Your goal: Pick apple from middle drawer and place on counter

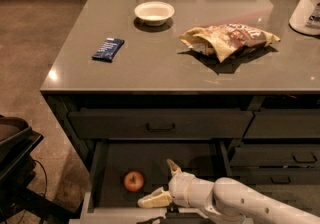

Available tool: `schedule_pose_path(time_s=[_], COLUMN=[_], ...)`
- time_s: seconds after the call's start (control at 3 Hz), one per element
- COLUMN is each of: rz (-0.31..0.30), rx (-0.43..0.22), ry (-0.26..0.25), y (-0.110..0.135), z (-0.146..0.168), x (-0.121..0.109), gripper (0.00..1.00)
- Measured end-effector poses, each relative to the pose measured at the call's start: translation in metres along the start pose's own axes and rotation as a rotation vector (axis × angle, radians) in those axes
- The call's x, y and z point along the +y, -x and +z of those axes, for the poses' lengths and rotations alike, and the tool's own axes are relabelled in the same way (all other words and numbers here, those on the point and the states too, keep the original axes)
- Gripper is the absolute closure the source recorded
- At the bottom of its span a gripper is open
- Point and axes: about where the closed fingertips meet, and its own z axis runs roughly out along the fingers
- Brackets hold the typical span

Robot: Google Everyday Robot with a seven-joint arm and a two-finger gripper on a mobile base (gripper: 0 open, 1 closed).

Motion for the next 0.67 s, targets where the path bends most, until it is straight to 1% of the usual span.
schedule_pose_path(time_s=[0.33,0.67], rz=[0.0,-0.002], rx=[-0.038,-0.034], ry=[0.113,0.108], y=[-0.0211,-0.0243], z=[0.0142,0.0176], x=[-0.0187,-0.0213], gripper=[0.0,0.0])
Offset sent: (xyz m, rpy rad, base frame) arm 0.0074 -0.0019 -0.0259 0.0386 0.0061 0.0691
